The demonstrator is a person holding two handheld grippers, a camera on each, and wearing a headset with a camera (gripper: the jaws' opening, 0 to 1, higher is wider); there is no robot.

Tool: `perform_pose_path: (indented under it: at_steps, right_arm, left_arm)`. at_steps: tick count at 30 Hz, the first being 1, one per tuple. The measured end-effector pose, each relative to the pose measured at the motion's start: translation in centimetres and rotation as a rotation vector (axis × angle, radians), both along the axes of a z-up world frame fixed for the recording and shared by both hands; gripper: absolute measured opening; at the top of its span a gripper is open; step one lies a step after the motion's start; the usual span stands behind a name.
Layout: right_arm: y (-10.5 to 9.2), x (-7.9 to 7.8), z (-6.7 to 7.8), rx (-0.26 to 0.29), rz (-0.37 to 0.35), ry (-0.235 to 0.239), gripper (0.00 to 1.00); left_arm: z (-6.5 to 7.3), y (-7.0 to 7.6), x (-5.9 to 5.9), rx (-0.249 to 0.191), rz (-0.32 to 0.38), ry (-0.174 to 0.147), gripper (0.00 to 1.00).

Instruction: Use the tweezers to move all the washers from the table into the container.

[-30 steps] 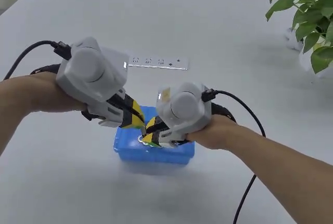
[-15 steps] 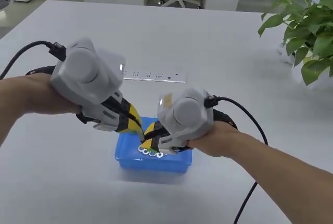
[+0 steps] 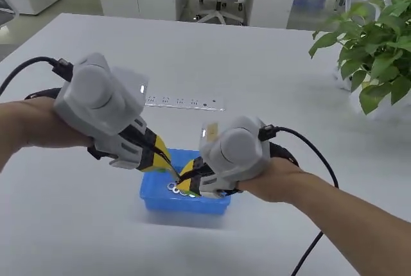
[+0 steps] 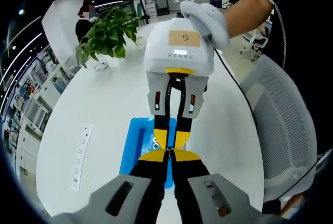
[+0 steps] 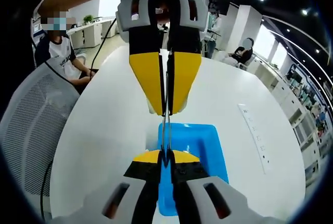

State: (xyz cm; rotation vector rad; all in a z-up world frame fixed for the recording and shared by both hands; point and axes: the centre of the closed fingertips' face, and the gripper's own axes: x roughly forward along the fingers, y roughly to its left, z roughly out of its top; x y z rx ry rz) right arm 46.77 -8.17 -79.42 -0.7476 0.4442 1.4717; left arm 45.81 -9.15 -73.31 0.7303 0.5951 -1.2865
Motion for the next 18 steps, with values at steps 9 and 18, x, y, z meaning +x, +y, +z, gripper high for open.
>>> perform_pose_path:
  at_steps: [9,18]
  right_arm:
    - [-1.1,-1.8,-0.6,-0.042,0.026,-0.015,0.07]
    - [-2.0,-3.3,-1.7,-0.097,0.061,-0.036,0.07]
  left_arm:
    - [-1.1,-0.1,-1.9,-0.011,-0.011,-0.003,0.07]
    - [-3.3,0.2,-3.2,0.016,-0.020,-0.001,0.07]
